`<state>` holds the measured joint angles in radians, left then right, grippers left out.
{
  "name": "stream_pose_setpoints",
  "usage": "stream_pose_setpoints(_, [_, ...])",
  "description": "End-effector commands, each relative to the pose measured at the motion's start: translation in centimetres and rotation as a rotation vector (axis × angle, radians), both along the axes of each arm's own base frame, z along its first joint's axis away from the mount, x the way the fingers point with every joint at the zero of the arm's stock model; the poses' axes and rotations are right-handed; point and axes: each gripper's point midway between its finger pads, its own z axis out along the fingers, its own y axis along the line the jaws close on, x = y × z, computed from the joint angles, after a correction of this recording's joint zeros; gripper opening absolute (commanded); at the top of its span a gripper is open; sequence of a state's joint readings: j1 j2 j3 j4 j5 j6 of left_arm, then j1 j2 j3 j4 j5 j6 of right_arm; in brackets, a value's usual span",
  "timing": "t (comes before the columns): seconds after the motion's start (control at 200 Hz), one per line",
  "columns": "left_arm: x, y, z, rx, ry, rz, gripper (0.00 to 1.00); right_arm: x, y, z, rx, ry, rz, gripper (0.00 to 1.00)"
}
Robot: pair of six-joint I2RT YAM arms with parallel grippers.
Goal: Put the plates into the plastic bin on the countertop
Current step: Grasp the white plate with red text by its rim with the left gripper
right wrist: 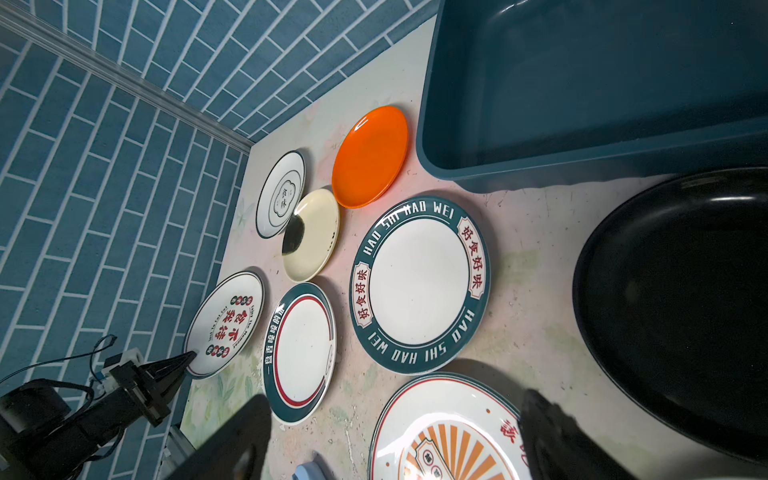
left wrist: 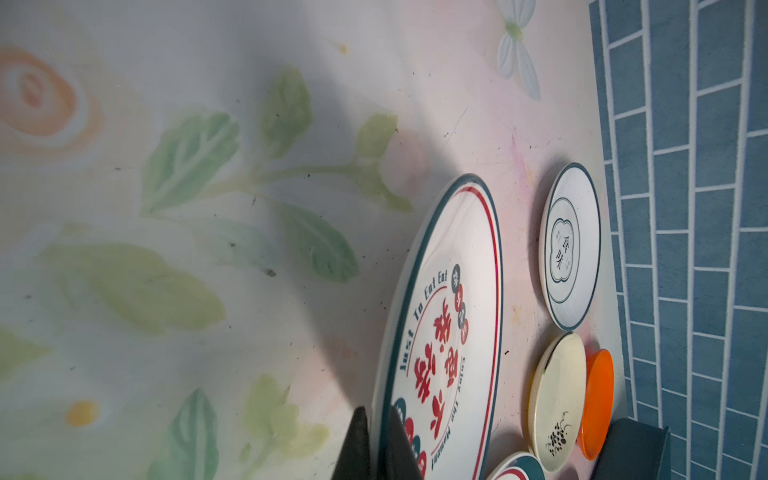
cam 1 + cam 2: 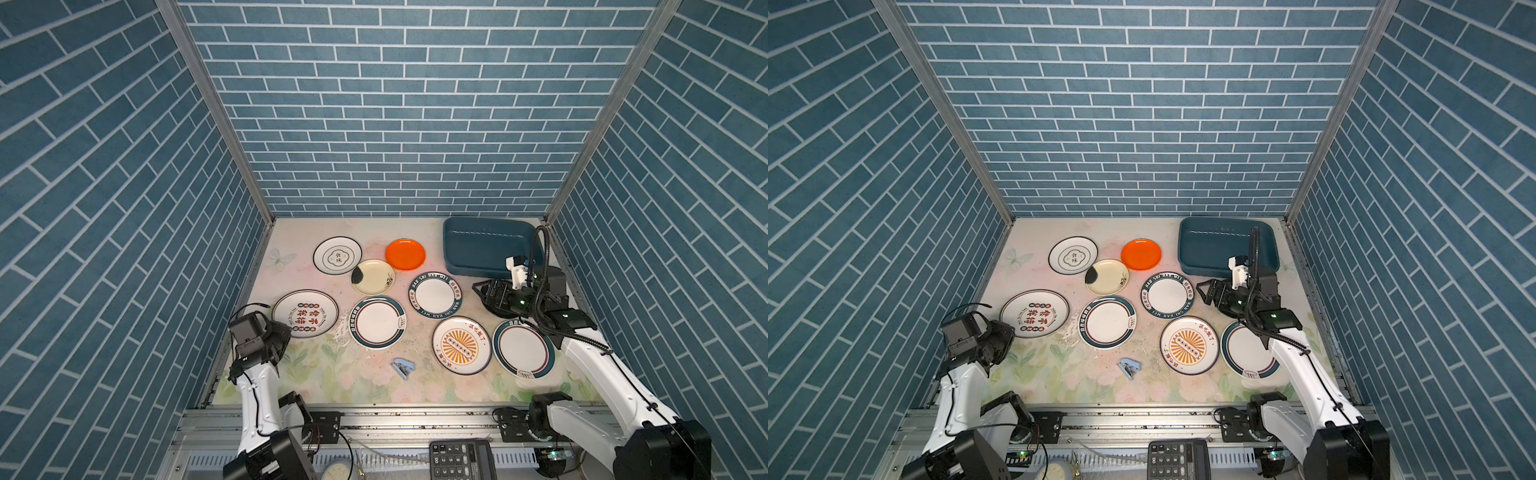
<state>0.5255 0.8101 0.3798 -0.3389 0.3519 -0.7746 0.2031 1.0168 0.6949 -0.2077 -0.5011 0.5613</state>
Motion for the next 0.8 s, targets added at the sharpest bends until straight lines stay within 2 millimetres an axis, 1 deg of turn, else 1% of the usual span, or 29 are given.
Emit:
stream_pose_setpoints(0.0, [0.2, 0.2, 2.9, 0.016, -0.03, 0.002, 0.0, 1.0, 0.9, 1.9, 0.059, -0.026, 0.005, 0.93])
stream_pose_setpoints(0.105, [1.1, -0.3, 4.8, -0.003, -0.082, -0.028, 0.0, 1.7, 1.1, 1.9, 0.069, -0.007, -0.001, 0.93])
stream_pose_setpoints(0.17, [1.5, -0.4, 5.5, 0.002, -0.105, -0.038, 0.0, 2.3, 1.4, 2.1, 0.08, 0.001, -0.004, 0.93])
stream_pose_setpoints(0.29, [2.0, -0.3, 6.3, 0.024, -0.12, -0.046, 0.0, 3.4, 2.6, 3.0, 0.127, 0.0, 0.022, 0.93])
stream_pose_setpoints(0.39, [2.4, -1.1, 7.4, 0.022, -0.15, -0.077, 0.0, 4.2, 3.9, 3.4, 0.131, 0.0, 0.054, 0.92])
stream_pose_setpoints(0.475, [2.9, -2.5, 8.5, 0.014, -0.197, -0.113, 0.0, 4.8, 5.1, 3.9, 0.12, -0.021, 0.068, 0.92])
stream_pose_setpoints(0.605, [3.6, -4.8, 10.4, -0.002, -0.26, -0.164, 0.0, 5.2, 7.6, 4.9, 0.124, -0.044, 0.116, 0.92])
stream_pose_setpoints(0.7, [4.3, -6.5, 11.8, 0.004, -0.297, -0.201, 0.0, 5.5, 9.4, 4.7, 0.116, -0.044, 0.144, 0.92])
stream_pose_setpoints(0.795, [5.3, -8.2, 13.7, 0.016, -0.338, -0.253, 0.0, 5.7, 11.0, 4.5, 0.122, -0.039, 0.161, 0.91])
